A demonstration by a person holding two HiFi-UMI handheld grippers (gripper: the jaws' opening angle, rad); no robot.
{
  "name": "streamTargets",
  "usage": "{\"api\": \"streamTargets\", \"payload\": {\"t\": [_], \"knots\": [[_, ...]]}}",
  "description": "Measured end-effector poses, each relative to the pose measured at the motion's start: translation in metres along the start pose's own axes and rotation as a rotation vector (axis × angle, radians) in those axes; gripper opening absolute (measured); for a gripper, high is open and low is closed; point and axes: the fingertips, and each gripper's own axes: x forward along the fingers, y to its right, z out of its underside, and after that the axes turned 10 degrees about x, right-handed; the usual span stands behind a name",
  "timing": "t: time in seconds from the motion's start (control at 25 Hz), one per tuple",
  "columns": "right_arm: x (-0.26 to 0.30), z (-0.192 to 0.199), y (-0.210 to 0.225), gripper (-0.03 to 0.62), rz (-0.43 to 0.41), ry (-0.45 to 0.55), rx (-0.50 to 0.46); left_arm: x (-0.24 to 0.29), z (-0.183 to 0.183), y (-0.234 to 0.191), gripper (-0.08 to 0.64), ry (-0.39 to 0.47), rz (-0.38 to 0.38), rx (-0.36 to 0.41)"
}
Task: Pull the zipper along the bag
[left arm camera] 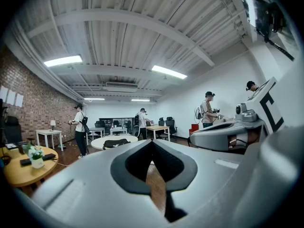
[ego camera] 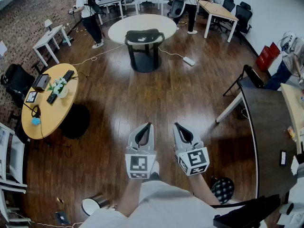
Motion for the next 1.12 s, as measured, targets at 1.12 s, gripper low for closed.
{"api": "streamTargets", "payload": {"t": [1.12], "knots": [[0.432,-0.13,0.265,-0.012,-0.079,0.058,-0.057,0.479,-0.005,-0.198,0.017,0.016,-0.031,0.049]]}}
